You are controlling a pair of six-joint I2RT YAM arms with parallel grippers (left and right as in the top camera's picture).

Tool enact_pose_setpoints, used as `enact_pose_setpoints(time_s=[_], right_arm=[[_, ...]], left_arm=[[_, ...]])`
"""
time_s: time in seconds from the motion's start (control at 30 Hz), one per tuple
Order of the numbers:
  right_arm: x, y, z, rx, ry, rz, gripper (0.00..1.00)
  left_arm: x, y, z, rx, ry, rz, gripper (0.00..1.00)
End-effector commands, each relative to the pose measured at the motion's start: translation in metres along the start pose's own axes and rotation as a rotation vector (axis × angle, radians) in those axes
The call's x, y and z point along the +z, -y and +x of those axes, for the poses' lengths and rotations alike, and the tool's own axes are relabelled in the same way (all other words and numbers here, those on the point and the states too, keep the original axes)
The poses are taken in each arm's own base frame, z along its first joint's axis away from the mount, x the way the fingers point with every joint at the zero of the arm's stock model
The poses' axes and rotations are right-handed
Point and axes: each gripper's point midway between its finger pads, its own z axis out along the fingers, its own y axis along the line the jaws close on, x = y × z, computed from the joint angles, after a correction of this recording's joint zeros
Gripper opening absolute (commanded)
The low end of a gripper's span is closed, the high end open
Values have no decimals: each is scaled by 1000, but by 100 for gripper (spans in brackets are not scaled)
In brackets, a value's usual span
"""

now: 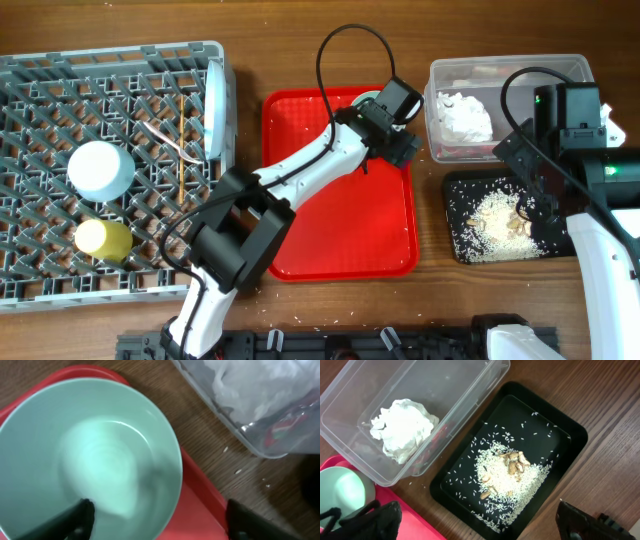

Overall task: Sort waste into correct bins and load items into the dishwasher rack
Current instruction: 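Grasp the green bowl rim with the left gripper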

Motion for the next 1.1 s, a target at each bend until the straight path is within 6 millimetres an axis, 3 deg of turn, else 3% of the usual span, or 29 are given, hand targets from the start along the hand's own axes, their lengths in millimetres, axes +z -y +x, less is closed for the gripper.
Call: enact_pose_setpoints(time_s=[0.0, 0.27, 0.43, 0.5, 0.53, 0.57, 0.63, 0.77, 1.07], right_arm=[[-3, 0, -2, 15, 8, -9, 100], [-3, 0, -2, 16, 8, -9, 100], [-3, 0, -2, 16, 8, -9, 100], [-3, 0, -2, 16, 8, -9, 99], [-3, 0, -2, 16, 8, -10, 100], [-3, 0, -2, 15, 8, -9, 100], [-3, 0, -2, 16, 8, -10, 100], [-3, 0, -2, 16, 8, -9, 100], [-3, 0, -2, 15, 8, -10, 100]], left_arm=[[3, -5, 14, 9, -61, -23, 61], [-7, -10, 71, 2, -298, -43, 22], [-22, -10, 108, -145, -456, -76, 7], [-28, -3, 119, -187, -511, -43, 9], [-29, 2, 121, -193, -523, -20, 21], [-30, 5, 122, -198, -530, 0, 42], [-30, 10, 122, -205, -534, 25, 56], [-27, 10, 116, -204, -509, 30, 61], [-26, 18, 118, -232, -514, 58, 60]])
